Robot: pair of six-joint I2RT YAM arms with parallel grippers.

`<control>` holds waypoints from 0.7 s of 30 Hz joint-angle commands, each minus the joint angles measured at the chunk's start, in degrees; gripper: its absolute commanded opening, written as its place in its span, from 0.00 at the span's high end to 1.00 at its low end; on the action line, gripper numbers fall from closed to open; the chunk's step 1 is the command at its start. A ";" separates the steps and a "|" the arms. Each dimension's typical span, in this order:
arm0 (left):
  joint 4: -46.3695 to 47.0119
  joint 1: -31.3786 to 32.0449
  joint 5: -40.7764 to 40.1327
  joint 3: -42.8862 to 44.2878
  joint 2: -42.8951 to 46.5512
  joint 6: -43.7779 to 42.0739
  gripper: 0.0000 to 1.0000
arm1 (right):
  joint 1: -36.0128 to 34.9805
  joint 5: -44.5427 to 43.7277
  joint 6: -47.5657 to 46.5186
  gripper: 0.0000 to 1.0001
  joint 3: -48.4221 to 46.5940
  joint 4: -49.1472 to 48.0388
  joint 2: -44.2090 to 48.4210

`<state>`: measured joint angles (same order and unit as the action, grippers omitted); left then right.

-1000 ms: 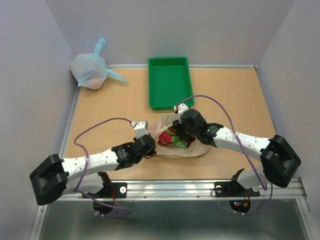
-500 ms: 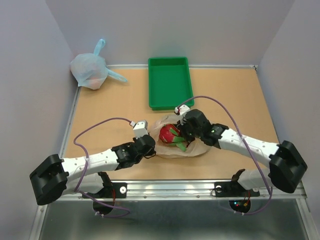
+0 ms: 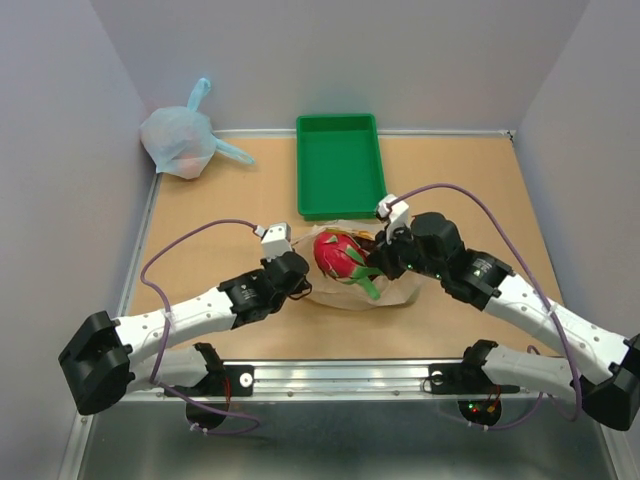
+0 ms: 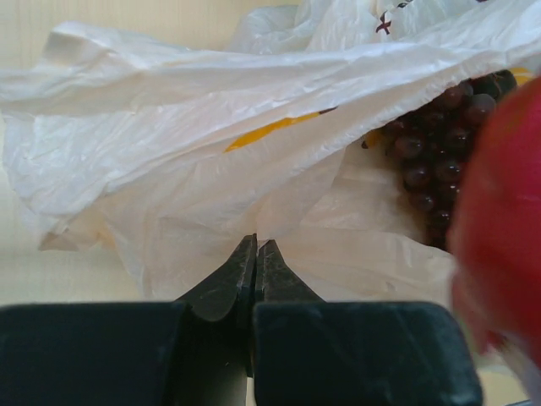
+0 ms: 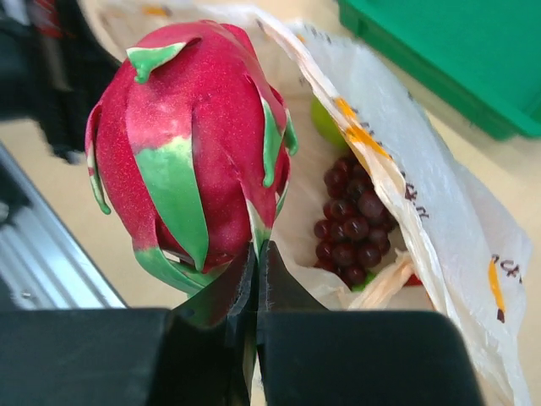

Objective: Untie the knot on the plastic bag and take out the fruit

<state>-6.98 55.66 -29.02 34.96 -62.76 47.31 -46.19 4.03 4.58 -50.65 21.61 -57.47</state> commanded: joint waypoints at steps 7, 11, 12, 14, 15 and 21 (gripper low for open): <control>-0.84 -1.87 2.03 0.20 1.76 -3.36 0.91 | -0.30 -5.46 2.10 1.00 -19.03 -4.47 -0.78; -0.31 -1.87 4.22 -1.47 2.99 -3.89 0.91 | -0.21 -18.51 1.05 1.00 -25.44 -4.73 -5.27; -0.05 -1.96 5.54 -2.34 3.26 -4.07 0.91 | -0.21 -22.01 0.35 1.00 -26.85 -4.64 -8.50; 0.21 -1.87 6.60 -3.14 3.87 -3.98 0.91 | -0.04 -25.72 -2.71 1.00 -31.67 -4.82 -12.55; 0.22 -1.87 7.12 -3.32 4.05 -4.24 0.92 | 0.75 -27.22 -3.95 1.00 -33.27 -4.99 -14.66; -0.66 -1.87 8.71 -1.92 4.05 -9.42 0.91 | 14.45 -20.49 -2.58 1.00 -44.87 -8.33 -32.15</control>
<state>-7.57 53.89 -21.15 32.16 -59.83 42.06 -41.45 -17.87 0.25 -86.85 20.97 -82.72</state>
